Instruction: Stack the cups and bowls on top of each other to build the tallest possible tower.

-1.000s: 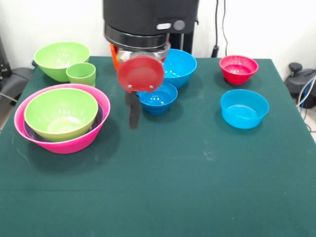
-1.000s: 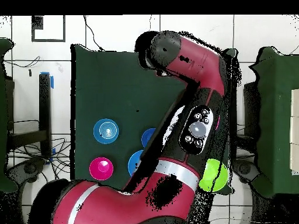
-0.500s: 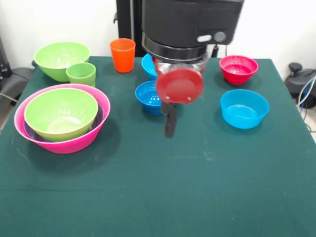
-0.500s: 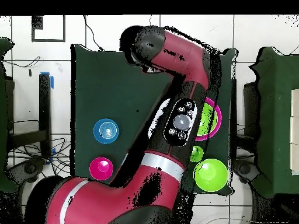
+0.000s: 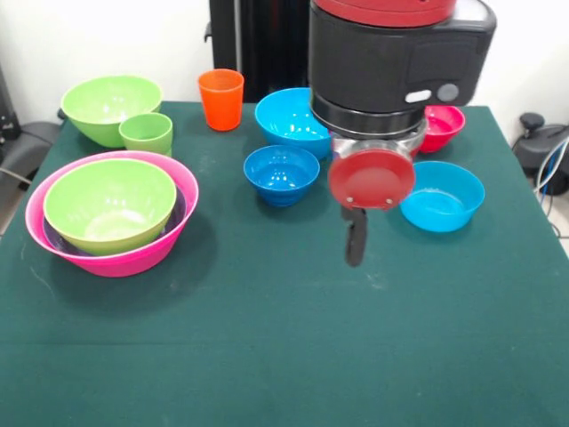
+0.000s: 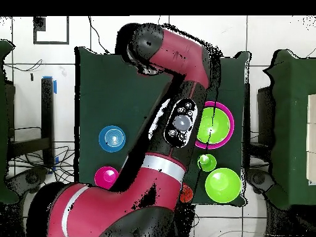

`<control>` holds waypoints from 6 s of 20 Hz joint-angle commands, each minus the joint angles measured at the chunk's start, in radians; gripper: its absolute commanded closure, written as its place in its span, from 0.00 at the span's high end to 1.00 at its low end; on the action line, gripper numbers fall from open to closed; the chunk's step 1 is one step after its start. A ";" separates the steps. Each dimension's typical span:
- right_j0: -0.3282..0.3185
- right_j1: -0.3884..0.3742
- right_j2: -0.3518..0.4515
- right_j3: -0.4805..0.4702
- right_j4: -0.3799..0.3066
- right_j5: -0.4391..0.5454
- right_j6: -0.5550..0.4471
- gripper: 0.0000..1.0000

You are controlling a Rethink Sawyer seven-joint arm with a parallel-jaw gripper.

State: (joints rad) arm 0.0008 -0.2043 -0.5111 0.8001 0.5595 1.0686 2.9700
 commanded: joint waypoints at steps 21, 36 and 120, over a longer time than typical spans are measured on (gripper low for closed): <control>-0.053 -0.058 0.044 0.119 -0.080 0.116 -0.016 1.00; -0.053 -0.060 0.046 0.157 -0.140 0.049 -0.001 1.00; 0.125 0.129 -0.089 0.015 0.093 0.242 0.648 1.00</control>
State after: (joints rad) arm 0.1122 -0.1306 -0.6356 0.7080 0.6690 1.2828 3.3289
